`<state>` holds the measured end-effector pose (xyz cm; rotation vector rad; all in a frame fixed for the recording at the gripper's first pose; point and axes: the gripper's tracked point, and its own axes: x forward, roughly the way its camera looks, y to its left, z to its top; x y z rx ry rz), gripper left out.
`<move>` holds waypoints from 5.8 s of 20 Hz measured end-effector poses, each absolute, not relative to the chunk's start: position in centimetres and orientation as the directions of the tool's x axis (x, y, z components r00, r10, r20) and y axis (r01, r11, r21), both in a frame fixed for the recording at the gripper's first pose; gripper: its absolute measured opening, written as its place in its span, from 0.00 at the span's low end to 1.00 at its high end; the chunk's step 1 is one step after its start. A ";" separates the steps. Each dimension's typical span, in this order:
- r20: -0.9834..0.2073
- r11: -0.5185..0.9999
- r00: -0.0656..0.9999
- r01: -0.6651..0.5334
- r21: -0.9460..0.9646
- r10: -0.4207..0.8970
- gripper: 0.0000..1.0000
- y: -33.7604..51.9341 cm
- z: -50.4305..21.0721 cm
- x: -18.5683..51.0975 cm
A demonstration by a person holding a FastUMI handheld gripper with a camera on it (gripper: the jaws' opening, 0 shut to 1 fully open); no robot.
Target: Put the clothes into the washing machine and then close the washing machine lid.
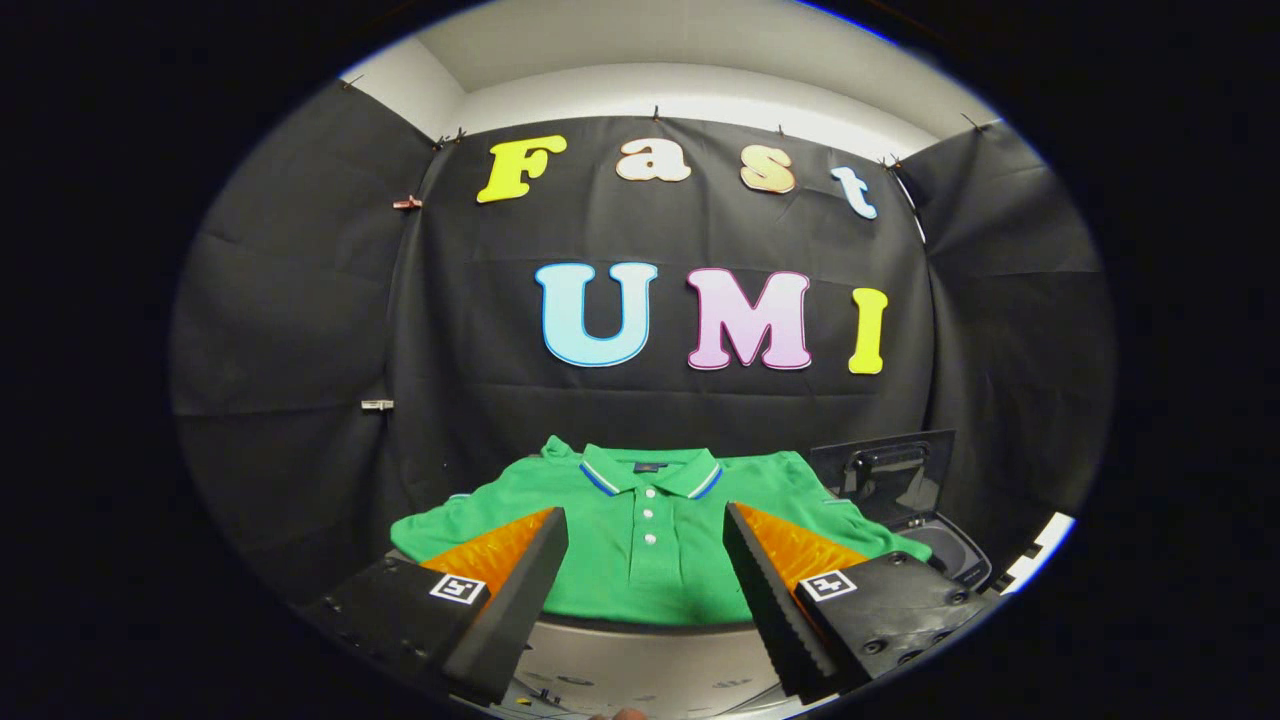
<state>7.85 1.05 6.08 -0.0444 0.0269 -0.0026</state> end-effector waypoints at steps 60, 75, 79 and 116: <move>-0.500 0.991 0.859 0.051 -0.125 -0.107 0.05 0.0 3.5 18.4; -0.287 0.992 0.952 0.077 -0.097 -0.102 0.05 0.6 10.0 16.7; -0.246 0.989 0.960 0.114 -0.098 -0.135 0.05 -1.1 11.8 16.3; -0.393 0.983 0.902 0.151 -0.101 -0.179 0.05 -39.9 3.7 18.5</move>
